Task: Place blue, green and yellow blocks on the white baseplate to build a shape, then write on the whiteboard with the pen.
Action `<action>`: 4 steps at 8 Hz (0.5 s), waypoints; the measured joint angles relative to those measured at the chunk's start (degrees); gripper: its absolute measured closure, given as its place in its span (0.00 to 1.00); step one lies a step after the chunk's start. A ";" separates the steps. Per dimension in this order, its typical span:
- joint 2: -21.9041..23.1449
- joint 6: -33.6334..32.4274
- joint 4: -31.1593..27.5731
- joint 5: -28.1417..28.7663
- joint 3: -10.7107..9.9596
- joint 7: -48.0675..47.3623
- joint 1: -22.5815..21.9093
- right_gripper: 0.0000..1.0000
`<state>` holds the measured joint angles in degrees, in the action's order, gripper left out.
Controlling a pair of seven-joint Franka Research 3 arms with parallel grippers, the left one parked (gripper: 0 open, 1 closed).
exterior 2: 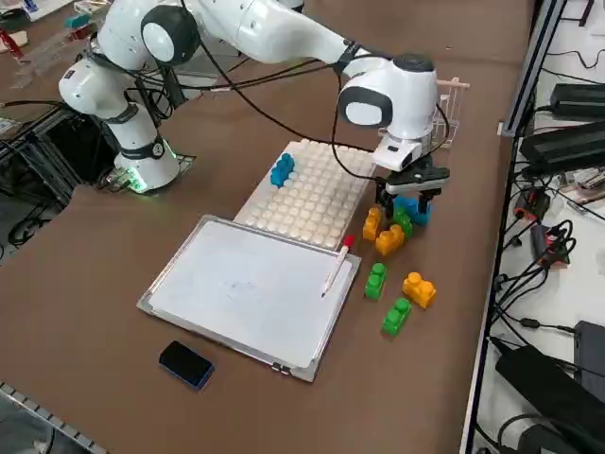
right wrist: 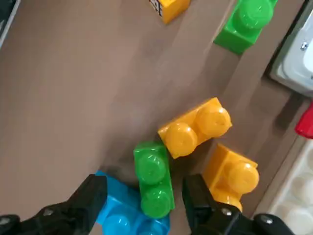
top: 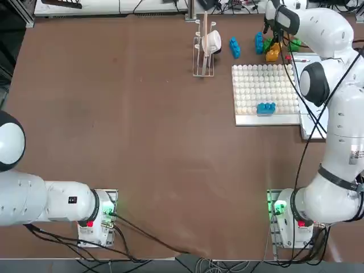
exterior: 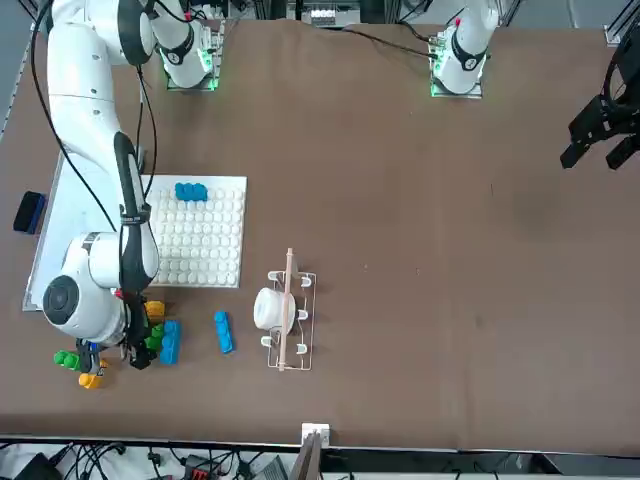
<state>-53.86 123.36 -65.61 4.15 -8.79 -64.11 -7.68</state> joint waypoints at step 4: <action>-0.68 -0.26 -0.21 -0.26 0.00 0.00 0.05 0.06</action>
<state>-54.54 123.10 -65.83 3.89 -8.79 -64.10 -7.63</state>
